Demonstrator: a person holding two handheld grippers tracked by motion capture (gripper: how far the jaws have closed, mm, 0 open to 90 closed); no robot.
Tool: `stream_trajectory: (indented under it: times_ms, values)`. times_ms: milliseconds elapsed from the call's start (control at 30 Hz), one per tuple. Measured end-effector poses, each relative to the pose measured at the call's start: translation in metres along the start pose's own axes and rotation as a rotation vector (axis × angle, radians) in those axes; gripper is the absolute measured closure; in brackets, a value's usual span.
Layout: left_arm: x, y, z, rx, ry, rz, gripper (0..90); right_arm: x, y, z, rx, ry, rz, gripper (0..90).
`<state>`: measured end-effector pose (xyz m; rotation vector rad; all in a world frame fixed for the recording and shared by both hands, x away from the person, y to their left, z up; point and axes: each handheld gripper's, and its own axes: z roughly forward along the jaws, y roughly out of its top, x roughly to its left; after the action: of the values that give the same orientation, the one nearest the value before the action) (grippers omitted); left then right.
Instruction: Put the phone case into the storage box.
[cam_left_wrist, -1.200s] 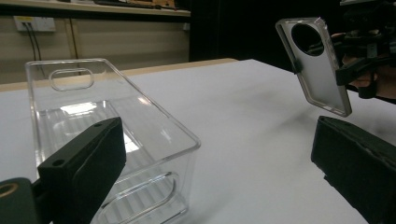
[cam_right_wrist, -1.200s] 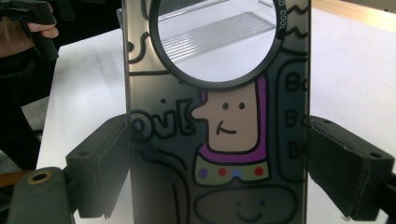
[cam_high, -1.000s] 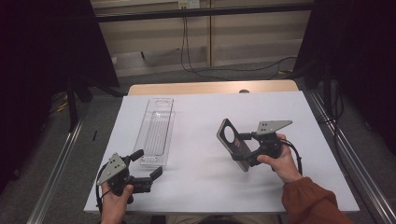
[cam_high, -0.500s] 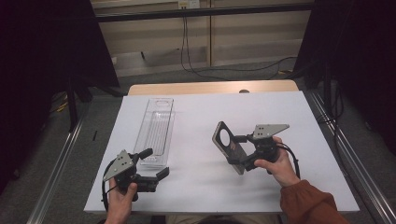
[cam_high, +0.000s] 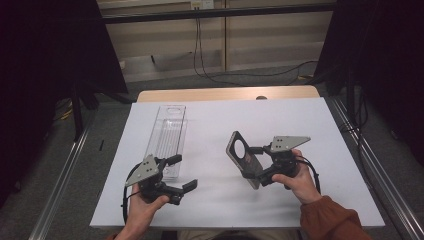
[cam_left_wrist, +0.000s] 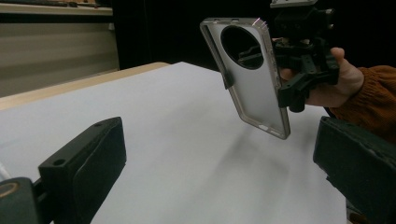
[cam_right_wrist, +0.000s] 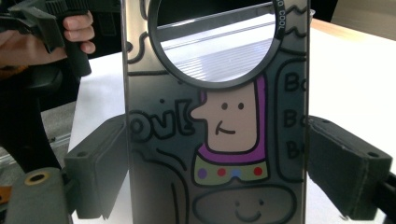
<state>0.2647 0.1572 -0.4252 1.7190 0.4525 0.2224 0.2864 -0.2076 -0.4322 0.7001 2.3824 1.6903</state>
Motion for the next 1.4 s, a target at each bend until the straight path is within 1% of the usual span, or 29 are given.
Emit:
stream_trajectory:
  times_ms: [67,100,133,167,200,267,300,400,433,467,500,533,567,600,633,667,700,767,833,867,967,1000,1067,1133,1167,1233,1267,1333,1400]
  values:
    - [-0.001,0.003,0.007,-0.013,-0.008,0.005,2.8,0.002,0.000,0.000,-0.017,-0.011,-0.012,12.1]
    - [-0.002,0.005,0.011,-0.019,-0.022,0.009,2.8,0.002,0.000,0.000,-0.019,-0.003,-0.009,12.0]
    - [-0.002,0.007,0.016,-0.031,-0.022,0.016,2.7,0.002,0.000,0.000,-0.023,-0.004,-0.006,12.0]
    - [-0.002,0.010,0.019,-0.030,-0.033,0.028,2.7,0.003,0.000,0.000,-0.028,-0.010,-0.004,12.0]
    - [-0.003,0.012,0.022,-0.046,-0.043,0.024,2.7,0.003,-0.001,0.000,-0.026,-0.010,-0.006,12.0]
    - [-0.003,0.016,0.027,-0.058,-0.072,0.045,3.9,0.003,-0.002,-0.001,-0.038,-0.017,-0.006,12.0]
    - [-0.004,0.018,0.031,-0.078,-0.081,0.042,4.0,0.004,-0.003,-0.001,-0.042,-0.018,-0.009,12.0]
    - [-0.003,0.024,0.041,-0.089,-0.128,0.031,4.2,0.004,-0.003,-0.001,-0.053,-0.021,-0.026,12.0]
    - [-0.003,0.026,0.044,-0.097,-0.126,0.040,4.1,0.005,-0.003,-0.001,-0.057,-0.022,-0.025,12.0]
    - [-0.002,0.028,0.047,-0.099,-0.142,0.048,3.9,0.005,-0.003,-0.001,-0.063,-0.018,-0.025,12.0]
    - [-0.002,0.029,0.050,-0.104,-0.141,0.057,4.1,0.005,-0.003,-0.001,-0.068,-0.021,-0.027,12.0]
    - [-0.002,0.031,0.053,-0.103,-0.147,0.065,3.9,0.006,-0.004,0.000,-0.072,-0.029,-0.034,12.0]
    - [-0.001,0.032,0.053,-0.091,-0.156,0.073,3.8,0.005,-0.004,0.000,-0.074,-0.027,-0.041,12.0]
    - [-0.002,0.032,0.057,-0.107,-0.134,0.060,3.7,0.005,-0.004,0.001,-0.078,-0.029,-0.053,12.0]
    - [-0.001,0.032,0.057,-0.092,-0.156,0.058,3.6,0.005,-0.005,0.002,-0.067,-0.038,-0.062,12.0]
    - [-0.001,0.032,0.059,-0.101,-0.147,0.063,3.6,0.005,-0.006,0.004,-0.072,-0.017,-0.056,12.0]
    - [-0.002,0.033,0.060,-0.108,-0.143,0.065,3.8,0.005,-0.006,0.004,-0.077,-0.008,-0.039,12.0]
    - [-0.001,0.033,0.062,-0.112,-0.171,0.068,3.5,0.005,-0.006,0.005,-0.077,0.007,-0.044,12.0]
    - [-0.001,0.034,0.065,-0.132,-0.170,0.068,3.6,0.006,-0.007,0.006,-0.093,0.038,-0.038,12.0]
    - [0.000,0.034,0.067,-0.135,-0.186,0.069,3.5,0.006,-0.006,0.006,-0.096,0.045,-0.040,11.9]
    - [0.002,0.034,0.072,-0.148,-0.192,0.065,2.9,0.005,-0.007,0.006,-0.105,0.058,-0.037,11.9]
    - [0.002,0.033,0.073,-0.137,-0.188,0.071,2.9,0.005,-0.007,0.006,-0.107,0.057,-0.041,11.9]
    - [0.003,0.032,0.075,-0.127,-0.194,0.071,2.5,0.005,-0.008,0.006,-0.116,0.076,-0.035,11.9]
    - [0.003,0.031,0.077,-0.128,-0.195,0.068,2.2,0.004,-0.009,0.006,-0.123,0.085,-0.027,11.9]
    - [0.003,0.030,0.077,-0.115,-0.208,0.070,2.3,0.004,-0.009,0.006,-0.121,0.088,-0.021,11.9]
    - [0.002,0.029,0.078,-0.103,-0.213,0.077,2.3,0.003,-0.010,0.006,-0.120,0.109,-0.022,11.9]
    - [0.002,0.028,0.079,-0.112,-0.206,0.080,2.1,0.004,-0.010,0.006,-0.121,0.113,-0.023,11.9]
    - [0.002,0.028,0.079,-0.107,-0.215,0.086,1.6,0.004,-0.010,0.007,-0.124,0.122,-0.024,11.9]
    - [0.002,0.028,0.078,-0.106,-0.215,0.084,1.4,0.005,-0.011,0.009,-0.122,0.149,-0.031,11.9]
